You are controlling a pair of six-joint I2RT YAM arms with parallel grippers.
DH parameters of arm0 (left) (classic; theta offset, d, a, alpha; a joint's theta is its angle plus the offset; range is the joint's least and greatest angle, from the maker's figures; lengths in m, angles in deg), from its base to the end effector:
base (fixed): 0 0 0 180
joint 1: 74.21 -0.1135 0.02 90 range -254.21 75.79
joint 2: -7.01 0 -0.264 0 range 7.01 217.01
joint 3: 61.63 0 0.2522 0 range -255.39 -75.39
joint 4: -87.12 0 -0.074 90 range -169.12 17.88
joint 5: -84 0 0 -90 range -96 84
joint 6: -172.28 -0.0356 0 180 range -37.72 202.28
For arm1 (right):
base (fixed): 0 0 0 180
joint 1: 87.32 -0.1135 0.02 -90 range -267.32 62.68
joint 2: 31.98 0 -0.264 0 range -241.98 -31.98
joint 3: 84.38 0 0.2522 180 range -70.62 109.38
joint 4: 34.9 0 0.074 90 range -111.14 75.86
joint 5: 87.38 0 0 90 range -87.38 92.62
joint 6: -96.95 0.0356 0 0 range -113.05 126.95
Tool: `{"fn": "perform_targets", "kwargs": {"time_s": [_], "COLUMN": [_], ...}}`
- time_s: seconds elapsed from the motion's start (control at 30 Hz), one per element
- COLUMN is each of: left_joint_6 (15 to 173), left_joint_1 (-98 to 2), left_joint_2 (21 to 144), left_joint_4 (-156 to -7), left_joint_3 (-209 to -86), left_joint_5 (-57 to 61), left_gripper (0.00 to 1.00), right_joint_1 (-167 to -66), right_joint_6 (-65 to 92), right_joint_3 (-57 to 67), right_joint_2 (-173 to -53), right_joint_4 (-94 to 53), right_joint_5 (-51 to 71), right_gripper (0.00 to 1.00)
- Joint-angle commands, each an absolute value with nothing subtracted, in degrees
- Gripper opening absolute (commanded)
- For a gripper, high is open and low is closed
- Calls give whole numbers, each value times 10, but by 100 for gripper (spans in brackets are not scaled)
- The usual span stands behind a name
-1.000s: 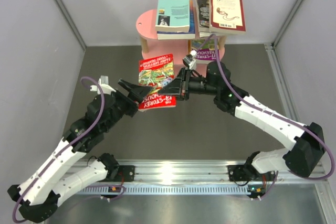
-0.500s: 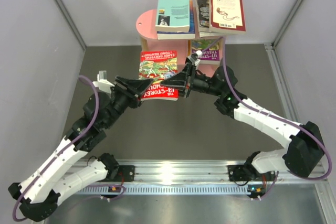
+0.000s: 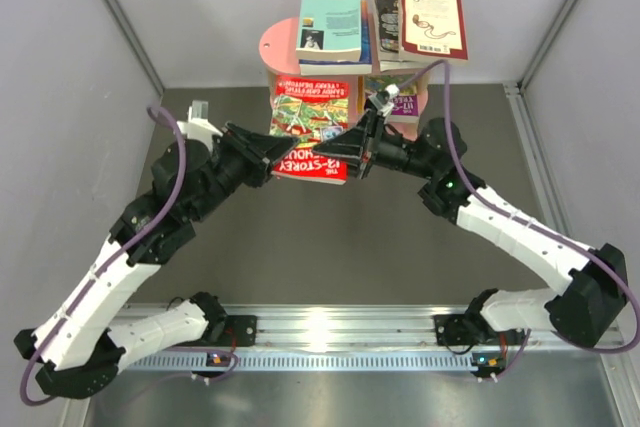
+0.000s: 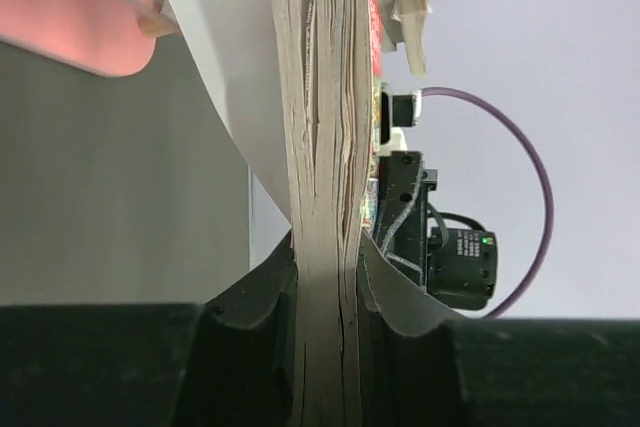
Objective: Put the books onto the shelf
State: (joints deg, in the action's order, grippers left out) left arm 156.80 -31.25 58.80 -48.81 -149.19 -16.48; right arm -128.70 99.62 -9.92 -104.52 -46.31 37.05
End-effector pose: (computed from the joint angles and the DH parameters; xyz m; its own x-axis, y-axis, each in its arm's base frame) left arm 0.1282 -0.1106 0.4526 -0.5471 -0.7855 -0.2894 0.0419 0.3196 -0.9466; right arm 0.2069 0.2091 0.3976 -0.9651 0.2478 -0.0849 -0.1282 -0.1641 0.9781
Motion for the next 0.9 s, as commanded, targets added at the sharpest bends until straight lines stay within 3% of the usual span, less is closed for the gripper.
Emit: {"fn": "perform_targets", "kwargs": {"time_s": [0.0,0.03,0.07,0.13,0.43,0.7,0.87], "left_joint_6": [1434,1417,1386,1357,1254,1318,1361], "left_joint_1": [-317,-317,-318,-318,-366,-512,-543], "left_joint_2": [634,661,675,721,925,1019,1089], "left_joint_4": [-353,-360,-364,-376,-407,-540,-585], "left_joint_3": [-1574,-1619,-1643,-1719,-2009,-2042,-2102], "left_joint_5": [-198,-199,-201,-202,-135,16,76], "left_gripper": [0,0,0,0,0,0,0], "right_joint_1": [-1255,-1251,-1246,-1233,-1194,-1160,-1147], "right_joint_6": [946,935,931,912,889,870,852], "right_joint_3": [-12,-8,-3,1,-93,-139,-141], "right_joint_2": [-983,-978,-975,-957,-832,-766,-756], "right_joint_4": [-494,-482,-471,-436,-365,-289,-258], "right_joint_5": [362,369,372,380,398,424,439], "right_gripper": [28,58,72,90,99,100,100]}}
